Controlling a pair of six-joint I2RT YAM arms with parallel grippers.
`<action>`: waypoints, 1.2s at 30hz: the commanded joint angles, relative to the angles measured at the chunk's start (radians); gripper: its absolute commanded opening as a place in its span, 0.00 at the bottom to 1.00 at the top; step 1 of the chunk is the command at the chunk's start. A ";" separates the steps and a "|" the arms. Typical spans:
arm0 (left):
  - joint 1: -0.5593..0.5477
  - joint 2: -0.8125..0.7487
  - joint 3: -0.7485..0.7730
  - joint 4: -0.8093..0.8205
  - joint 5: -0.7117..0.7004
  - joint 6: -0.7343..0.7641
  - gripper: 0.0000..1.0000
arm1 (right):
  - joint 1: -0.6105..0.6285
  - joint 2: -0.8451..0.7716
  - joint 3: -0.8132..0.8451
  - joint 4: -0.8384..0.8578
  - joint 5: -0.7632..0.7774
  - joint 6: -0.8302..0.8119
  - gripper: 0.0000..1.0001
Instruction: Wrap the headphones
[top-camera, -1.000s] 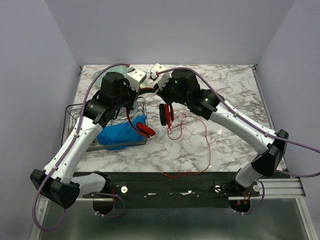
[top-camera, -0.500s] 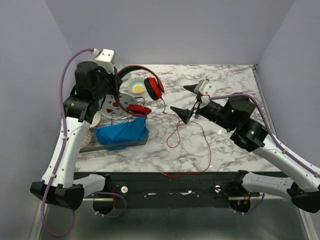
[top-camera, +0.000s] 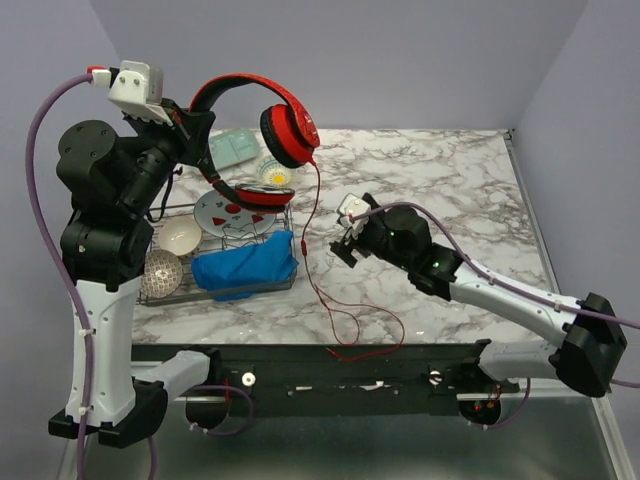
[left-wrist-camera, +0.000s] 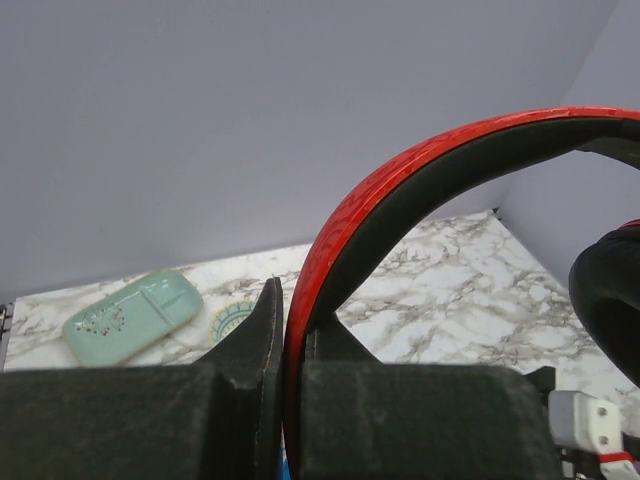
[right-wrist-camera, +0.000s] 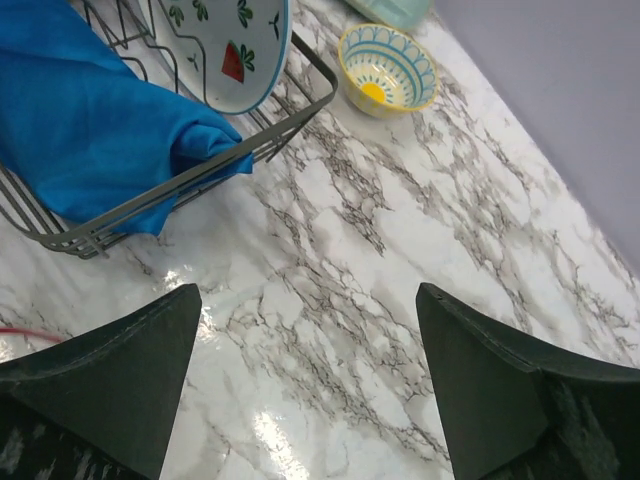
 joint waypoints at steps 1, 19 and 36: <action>0.005 -0.003 0.040 -0.010 0.042 -0.070 0.00 | -0.021 0.082 0.025 0.095 -0.007 0.061 0.94; 0.014 0.068 0.143 -0.004 -0.001 -0.053 0.00 | -0.021 -0.108 -0.108 -0.084 -0.126 0.173 0.86; 0.014 0.106 0.148 0.002 0.018 -0.086 0.00 | 0.041 -0.227 -0.099 0.110 -0.164 0.320 0.83</action>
